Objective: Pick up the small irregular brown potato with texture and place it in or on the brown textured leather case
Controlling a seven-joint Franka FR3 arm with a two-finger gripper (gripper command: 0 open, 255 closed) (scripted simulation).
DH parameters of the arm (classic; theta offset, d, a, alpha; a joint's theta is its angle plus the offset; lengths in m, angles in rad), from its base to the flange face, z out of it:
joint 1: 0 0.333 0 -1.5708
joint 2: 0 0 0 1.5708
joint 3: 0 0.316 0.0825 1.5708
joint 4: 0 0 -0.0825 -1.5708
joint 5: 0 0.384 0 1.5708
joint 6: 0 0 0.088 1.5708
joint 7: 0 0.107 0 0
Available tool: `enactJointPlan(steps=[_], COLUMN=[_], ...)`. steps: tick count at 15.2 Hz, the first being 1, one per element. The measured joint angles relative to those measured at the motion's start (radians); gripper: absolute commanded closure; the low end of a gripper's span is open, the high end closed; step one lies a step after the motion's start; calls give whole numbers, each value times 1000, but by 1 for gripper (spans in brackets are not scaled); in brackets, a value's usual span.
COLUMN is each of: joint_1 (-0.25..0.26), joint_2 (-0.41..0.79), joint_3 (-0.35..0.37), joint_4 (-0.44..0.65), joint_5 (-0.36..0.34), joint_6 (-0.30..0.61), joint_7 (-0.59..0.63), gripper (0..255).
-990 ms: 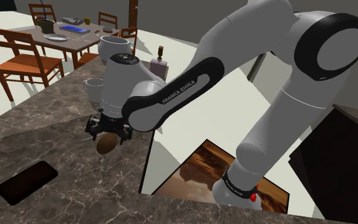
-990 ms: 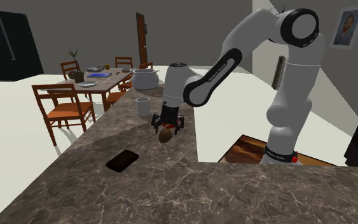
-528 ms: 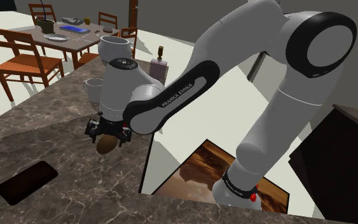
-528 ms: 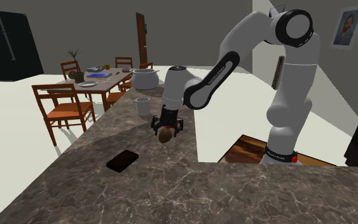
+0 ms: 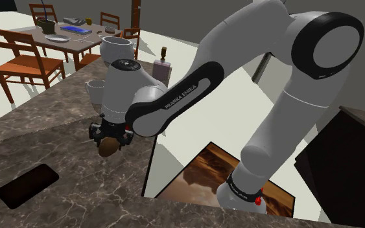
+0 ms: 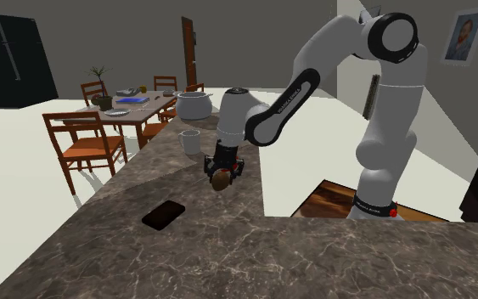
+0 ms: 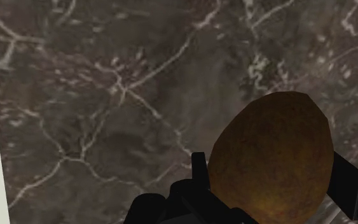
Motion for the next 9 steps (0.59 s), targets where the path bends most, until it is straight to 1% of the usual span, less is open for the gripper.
enactJointPlan(steps=[4, 5, 9], joint_1=[0, -1, -4], joint_2=[0, -6, -63], joint_3=[0, 1, 8], joint_4=[0, 3, 9], joint_5=[0, 9, 90], joint_6=[0, -6, -49], joint_7=[0, -7, -66], gripper=[255, 255, 255])
